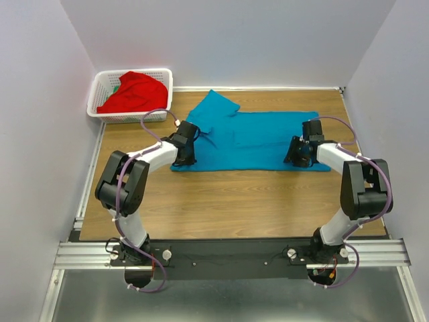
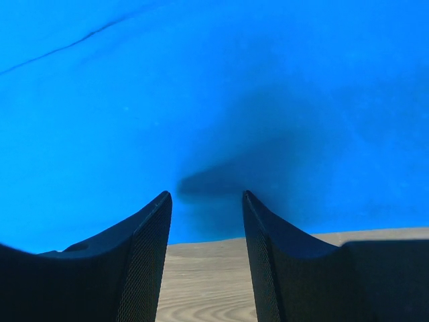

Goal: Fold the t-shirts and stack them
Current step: Fold the tshirt

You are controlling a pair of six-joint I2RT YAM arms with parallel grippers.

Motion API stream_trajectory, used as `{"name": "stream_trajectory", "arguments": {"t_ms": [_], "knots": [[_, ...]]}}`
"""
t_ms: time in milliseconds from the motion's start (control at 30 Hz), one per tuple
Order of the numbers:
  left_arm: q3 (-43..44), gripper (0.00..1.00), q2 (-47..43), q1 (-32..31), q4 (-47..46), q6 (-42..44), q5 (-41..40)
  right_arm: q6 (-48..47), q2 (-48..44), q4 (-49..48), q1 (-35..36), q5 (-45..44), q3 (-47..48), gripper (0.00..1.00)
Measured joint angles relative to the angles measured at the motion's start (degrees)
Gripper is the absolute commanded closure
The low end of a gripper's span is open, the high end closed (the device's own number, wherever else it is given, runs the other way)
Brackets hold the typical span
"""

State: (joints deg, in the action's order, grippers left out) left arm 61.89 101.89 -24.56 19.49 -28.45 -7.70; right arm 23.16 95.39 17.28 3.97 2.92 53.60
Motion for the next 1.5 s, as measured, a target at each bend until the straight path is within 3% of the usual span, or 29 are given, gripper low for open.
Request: {"name": "stream_trajectory", "arguments": {"t_ms": [267, 467, 533, 733, 800, 1000, 1100, 1233, 1500], "knots": [[-6.4, 0.78, -4.9, 0.0, -0.3, -0.1, 0.2, 1.2, -2.9, 1.1, 0.2, -2.6, -3.5, 0.45], [-14.2, 0.77, -12.8, -0.2, 2.8, -0.7, 2.0, 4.4, -8.1, 9.7, 0.1, 0.4, -7.1, 0.43], [-16.1, 0.74, -15.1, -0.2, 4.0, -1.0, 2.8, 5.2, -9.9, 13.7, 0.1, 1.7, -8.0, 0.43], [-18.5, 0.48, -21.8, -0.2, 12.3, -2.0, 3.5, 5.9, -15.3, 23.3, 0.1, 4.6, -7.0, 0.43], [-17.2, 0.48, -23.6, 0.0, 13.7, -2.5, 3.5, 5.7, -15.6, 23.7, 0.3, 6.7, -3.8, 0.44], [-12.5, 0.5, -27.8, 0.2, 9.4, -4.5, 3.5, 6.8, -13.8, 11.2, 5.2, 18.0, 1.4, 0.5], [-12.4, 0.62, -27.5, 0.3, 4.8, -5.2, 4.3, 8.0, -6.4, 1.5, 10.4, 22.8, 5.4, 0.52], [-12.4, 0.75, -23.5, 0.5, -0.7, -5.9, 7.5, 8.6, 3.9, -6.2, 15.6, 25.7, 10.6, 0.53], [-10.3, 0.79, -14.1, 0.5, -3.9, -5.6, 11.4, 9.9, 19.4, -14.3, 21.0, 28.4, 20.3, 0.53]]}}
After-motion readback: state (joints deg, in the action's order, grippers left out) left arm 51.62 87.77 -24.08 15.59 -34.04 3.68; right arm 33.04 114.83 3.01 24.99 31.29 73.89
